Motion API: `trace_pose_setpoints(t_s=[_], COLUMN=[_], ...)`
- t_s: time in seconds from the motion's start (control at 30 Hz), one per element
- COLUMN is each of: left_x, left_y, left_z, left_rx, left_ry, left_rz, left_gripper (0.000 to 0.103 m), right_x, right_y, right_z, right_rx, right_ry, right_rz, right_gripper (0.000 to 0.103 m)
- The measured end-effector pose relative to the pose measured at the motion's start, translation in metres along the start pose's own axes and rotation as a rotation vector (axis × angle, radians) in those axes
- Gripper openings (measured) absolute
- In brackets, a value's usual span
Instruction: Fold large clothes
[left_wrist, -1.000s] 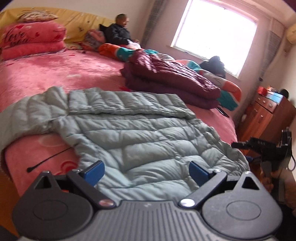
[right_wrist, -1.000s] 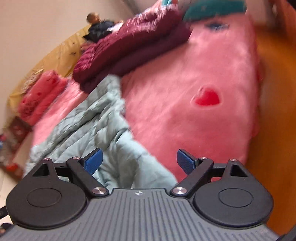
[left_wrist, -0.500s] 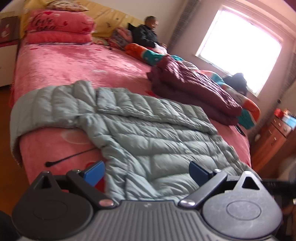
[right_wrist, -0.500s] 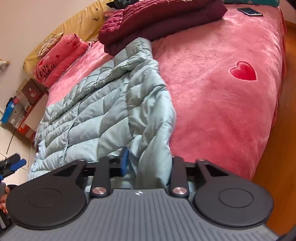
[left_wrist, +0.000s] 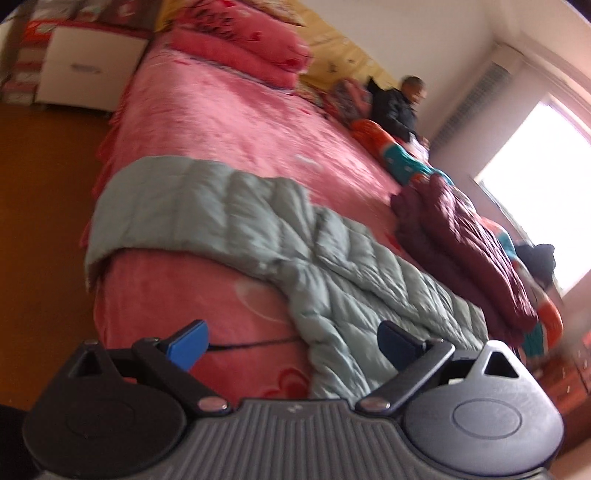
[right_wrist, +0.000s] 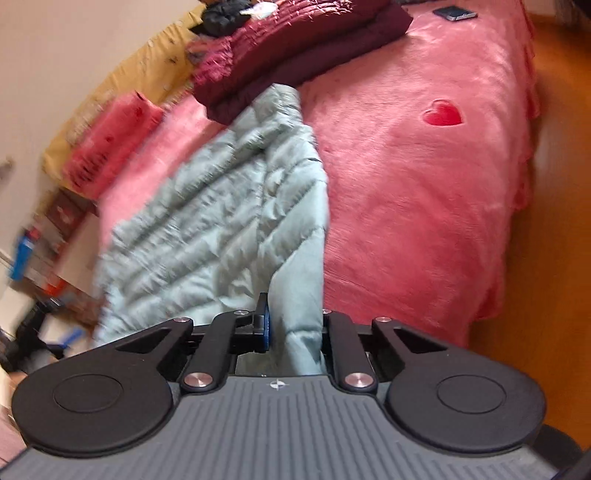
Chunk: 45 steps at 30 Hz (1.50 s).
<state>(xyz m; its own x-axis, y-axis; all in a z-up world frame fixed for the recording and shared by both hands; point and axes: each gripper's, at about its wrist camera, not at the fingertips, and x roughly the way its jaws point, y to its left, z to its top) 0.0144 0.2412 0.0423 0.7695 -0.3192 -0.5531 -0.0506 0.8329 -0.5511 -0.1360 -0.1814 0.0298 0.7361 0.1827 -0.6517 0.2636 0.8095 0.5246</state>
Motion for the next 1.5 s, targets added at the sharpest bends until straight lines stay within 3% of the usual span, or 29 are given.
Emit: trace_pose_setpoints(t_s=[0.07,0.17,0.2,0.23,0.27,0.43,0.63,0.8,1.0,1.23,1.5], left_x=[0.004,0.011,0.013,0.016,0.018,0.033,0.044,0.049,0.059,0.081,0.088], left_y=[0.005,0.009,0.011,0.014,0.016,0.037,0.077,0.108,0.135,0.142,0.142], left_z=[0.004,0.010,0.012,0.014,0.016,0.024,0.034,0.037,0.033,0.029,0.044], left_rx=[-0.026,-0.044,-0.053,-0.067,-0.086,-0.259,-0.539,-0.765,-0.973,-1.081,-1.054], left_ry=[-0.003,-0.010,-0.010,-0.010,-0.008,0.011,-0.031,-0.086,-0.106,-0.075,-0.148], left_rz=[0.007,0.020,0.022,0.024,0.026,0.018,0.088,0.096,0.066,0.036,0.016], left_gripper=[0.097,0.097,0.097,0.097,0.097,0.097,0.097,0.097,0.097,0.097,0.092], right_x=[0.010,0.019,0.019,0.018,0.016,0.005,0.001,0.018,0.058,0.094,0.088], right_y=[0.006,0.009,0.009,0.009,0.010,0.006,0.019,0.039,0.054,0.064,0.072], right_z=[0.000,0.002,0.004,0.006,0.006,0.011,0.017,0.023,0.037,0.049,0.043], right_rx=[-0.030,-0.044,-0.036,-0.030,-0.028,0.011,-0.039,-0.114,-0.182,-0.198,-0.226], right_ry=[0.030,0.045,0.032,0.012,-0.015,-0.169,-0.323,-0.356,-0.309,-0.271,-0.270], right_rz=[-0.068,-0.142,-0.160,-0.172,-0.172,-0.145,-0.107,-0.073,-0.028,0.011,0.007], right_gripper=[0.018,0.044,0.076,0.100,0.103,0.103,0.103,0.103,0.103,0.103,0.103])
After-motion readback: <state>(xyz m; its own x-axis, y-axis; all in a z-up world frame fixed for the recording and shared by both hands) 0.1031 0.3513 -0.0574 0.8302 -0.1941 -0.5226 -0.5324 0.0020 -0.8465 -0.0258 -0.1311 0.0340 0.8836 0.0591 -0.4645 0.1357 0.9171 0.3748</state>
